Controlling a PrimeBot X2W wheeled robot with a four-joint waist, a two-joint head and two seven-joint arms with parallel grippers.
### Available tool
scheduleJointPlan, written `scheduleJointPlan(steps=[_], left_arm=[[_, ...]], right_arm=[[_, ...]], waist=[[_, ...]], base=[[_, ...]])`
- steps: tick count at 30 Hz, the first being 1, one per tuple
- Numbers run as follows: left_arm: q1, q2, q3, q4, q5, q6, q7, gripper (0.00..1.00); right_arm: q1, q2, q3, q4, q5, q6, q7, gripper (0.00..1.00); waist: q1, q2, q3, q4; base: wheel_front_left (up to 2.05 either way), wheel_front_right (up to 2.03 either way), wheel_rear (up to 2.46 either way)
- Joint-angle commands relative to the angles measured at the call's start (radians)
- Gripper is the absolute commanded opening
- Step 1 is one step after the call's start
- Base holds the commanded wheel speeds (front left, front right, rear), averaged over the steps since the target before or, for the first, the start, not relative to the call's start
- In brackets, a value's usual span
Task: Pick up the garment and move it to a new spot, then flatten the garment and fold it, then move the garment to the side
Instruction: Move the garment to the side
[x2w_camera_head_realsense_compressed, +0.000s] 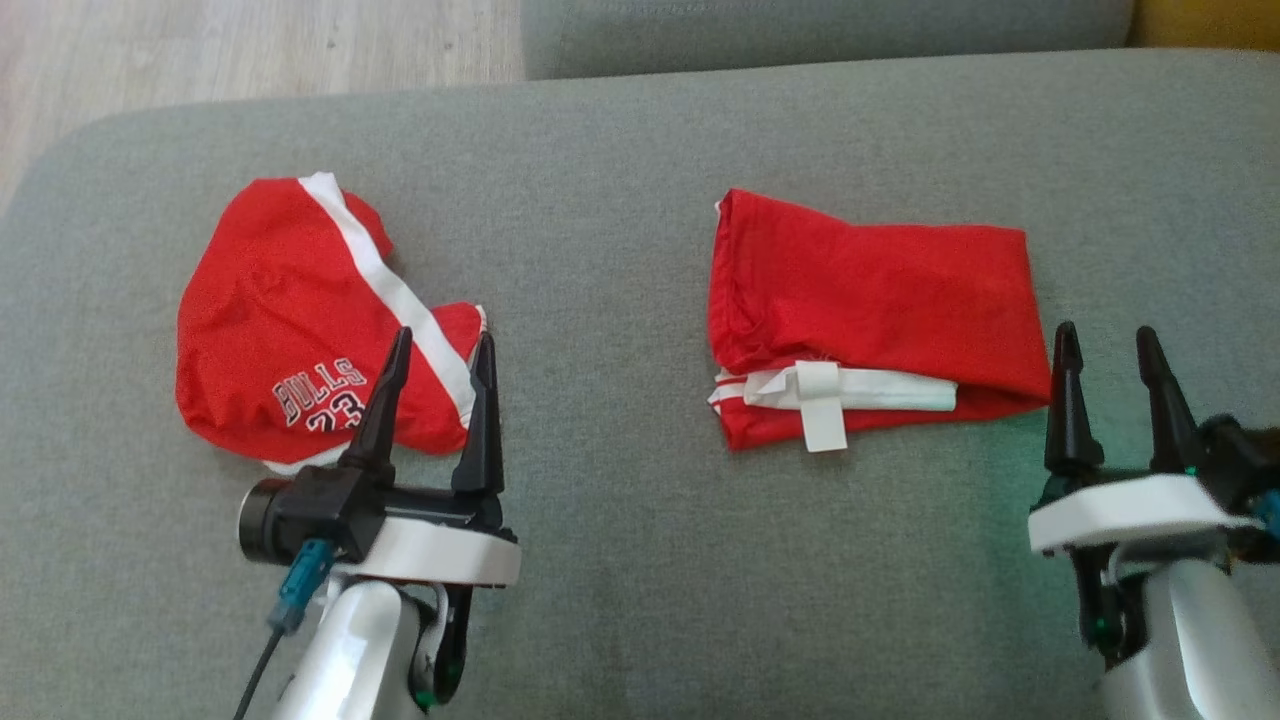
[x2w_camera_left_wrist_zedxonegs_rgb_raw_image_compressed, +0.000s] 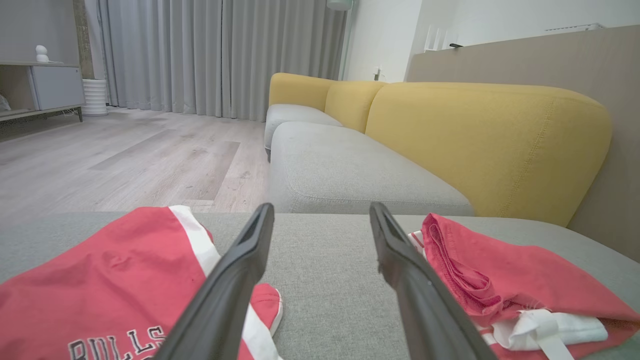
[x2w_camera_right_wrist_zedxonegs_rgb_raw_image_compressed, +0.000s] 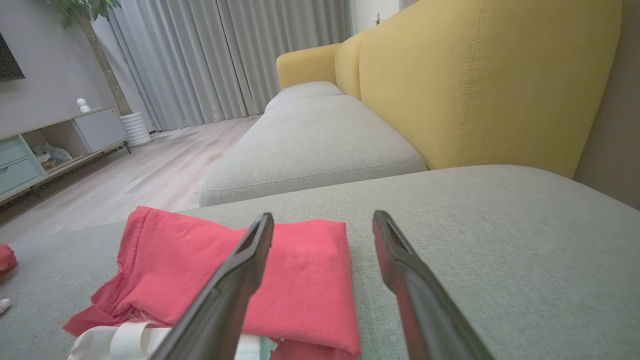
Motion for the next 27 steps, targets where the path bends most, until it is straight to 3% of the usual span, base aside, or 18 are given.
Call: scheduleJointPlan(steps=[1, 13, 19, 20, 21, 22, 27], left_arm=[[-0.038, 0.004, 0.03, -0.033, 0.005, -0.003, -0.005, 1.0], [-0.098, 0.004, 0.001, -0.031, 0.013, -0.008, -0.005, 1.0], [-0.111, 0.004, 0.003, -0.026, 0.014, -0.007, -0.005, 1.0], [-0.112, 0.004, 0.003, -0.026, 0.014, -0.006, -0.005, 1.0], [-0.114, 0.004, 0.004, -0.025, 0.013, -0.005, -0.005, 1.0], [-0.114, 0.004, 0.005, -0.024, 0.012, -0.004, -0.005, 1.0], [-0.111, 0.004, 0.006, -0.025, 0.008, -0.001, -0.005, 1.0]], right_arm=[[-0.058, -0.001, 0.019, -0.027, -0.005, -0.001, 0.015, 1.0], [-0.259, 0.0, -0.11, 0.215, 0.0, -0.001, 0.192, 1.0], [-0.304, 0.0, -0.081, 0.344, -0.014, -0.001, 0.245, 1.0], [-0.304, 0.0, -0.073, 0.358, -0.021, -0.001, 0.25, 0.87], [-0.306, 0.0, -0.067, 0.368, -0.027, -0.001, 0.251, 0.35], [-0.307, 0.0, -0.062, 0.375, -0.038, -0.001, 0.249, 0.0], [-0.316, -0.035, -0.029, 0.372, -0.099, -0.001, 0.222, 0.0]], waist=[[0.0, 0.0, 0.012, 0.005], [0.0, 0.0, 0.123, 0.061], [0.0, 0.0, 0.138, 0.073], [0.0, 0.0, 0.137, 0.072], [0.0, 0.0, 0.135, 0.072], [0.0, 0.0, 0.131, 0.07], [0.0, 0.0, 0.106, 0.053]], base=[[0.0, 0.0, 0.0], [0.0, 0.0, 0.0], [0.0, 0.0, 0.0], [0.0, 0.0, 0.0], [0.0, 0.0, 0.0], [0.0, 0.0, 0.0], [0.0, 0.0, 0.0]])
